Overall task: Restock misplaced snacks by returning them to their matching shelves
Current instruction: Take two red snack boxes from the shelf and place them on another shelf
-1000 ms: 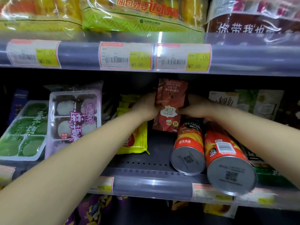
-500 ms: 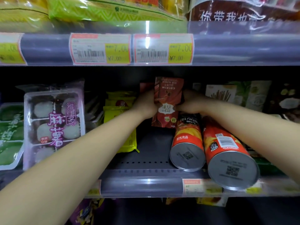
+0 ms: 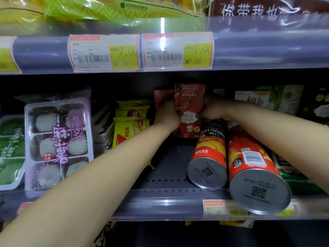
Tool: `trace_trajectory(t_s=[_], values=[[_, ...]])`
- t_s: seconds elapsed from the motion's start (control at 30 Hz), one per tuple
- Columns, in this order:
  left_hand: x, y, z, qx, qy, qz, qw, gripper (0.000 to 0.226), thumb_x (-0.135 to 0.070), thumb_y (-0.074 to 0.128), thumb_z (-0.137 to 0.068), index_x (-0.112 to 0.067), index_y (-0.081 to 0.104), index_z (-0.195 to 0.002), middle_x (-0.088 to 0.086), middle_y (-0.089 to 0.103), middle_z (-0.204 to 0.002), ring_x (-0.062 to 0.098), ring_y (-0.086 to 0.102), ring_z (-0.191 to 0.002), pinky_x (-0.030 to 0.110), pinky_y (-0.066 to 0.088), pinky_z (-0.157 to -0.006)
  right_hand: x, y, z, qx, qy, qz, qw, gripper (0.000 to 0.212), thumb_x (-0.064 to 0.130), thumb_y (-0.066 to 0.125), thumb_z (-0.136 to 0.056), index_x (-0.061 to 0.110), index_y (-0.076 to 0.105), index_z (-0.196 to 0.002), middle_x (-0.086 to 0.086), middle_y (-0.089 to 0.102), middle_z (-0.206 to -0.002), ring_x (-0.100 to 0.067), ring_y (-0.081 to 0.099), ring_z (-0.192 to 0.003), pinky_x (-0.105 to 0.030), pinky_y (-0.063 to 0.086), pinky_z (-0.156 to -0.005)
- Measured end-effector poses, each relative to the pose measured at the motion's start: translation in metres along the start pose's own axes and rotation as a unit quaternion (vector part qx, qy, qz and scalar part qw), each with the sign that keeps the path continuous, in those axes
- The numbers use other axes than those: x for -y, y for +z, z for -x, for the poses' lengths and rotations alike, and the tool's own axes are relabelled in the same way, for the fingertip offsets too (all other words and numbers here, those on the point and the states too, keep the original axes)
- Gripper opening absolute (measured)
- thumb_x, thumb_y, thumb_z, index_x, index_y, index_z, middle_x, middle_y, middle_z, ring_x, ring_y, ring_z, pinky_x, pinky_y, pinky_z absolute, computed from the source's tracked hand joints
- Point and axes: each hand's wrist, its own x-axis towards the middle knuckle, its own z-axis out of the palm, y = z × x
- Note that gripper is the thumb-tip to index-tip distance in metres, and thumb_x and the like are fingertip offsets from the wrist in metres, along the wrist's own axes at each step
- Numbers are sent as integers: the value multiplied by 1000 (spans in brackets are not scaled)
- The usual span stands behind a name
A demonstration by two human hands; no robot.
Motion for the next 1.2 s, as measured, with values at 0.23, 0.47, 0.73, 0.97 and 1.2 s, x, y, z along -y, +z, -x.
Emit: trace_trajectory(t_s=[0.23, 0.47, 0.73, 0.97, 1.2], values=[[-9, 11, 1, -19, -56, 5, 998, 34, -8, 58, -93, -1, 53, -126, 17, 59, -130, 30, 56, -120, 28, 45, -90, 2, -5, -5, 30, 55, -56, 996, 48, 0, 59, -91, 0, 44, -137, -20, 53, -135, -36, 55, -119, -45, 50, -97], [-17, 18, 1, -24, -55, 16, 998, 35, -12, 61, -93, -2, 57, -126, 16, 61, -129, 29, 56, -121, 28, 44, -92, -3, -14, -1, 29, 75, -1, 997, 44, 5, 57, -93, 0, 46, -135, -19, 54, -135, -31, 57, -116, -25, 45, -65], [-9, 19, 7, 61, 11, -103, 993, 39, -18, 60, -94, -6, 54, -131, 14, 58, -133, 27, 54, -124, 29, 41, -96, -5, -9, 18, -79, 17, 94, 992, 69, 25, 74, -82, 2, 42, -139, -17, 51, -140, -30, 51, -126, -32, 41, -95], [-6, 7, 0, -14, 80, -46, 996, 80, -16, 67, -87, -16, 19, -153, 18, 42, -146, 32, 44, -133, 35, 38, -105, -13, -28, 14, -152, -43, 49, 986, 44, 12, 71, -83, 7, 57, -125, -15, 63, -121, -28, 59, -111, -27, 40, -77], [-4, 11, -3, -22, 77, -10, 997, 78, -17, 66, -89, -16, 19, -152, 14, 50, -143, 29, 50, -128, 35, 43, -102, -15, -15, 2, -184, -46, 71, 979, 35, 6, 62, -88, 4, 56, -123, -16, 61, -120, -28, 59, -112, -26, 39, -77]])
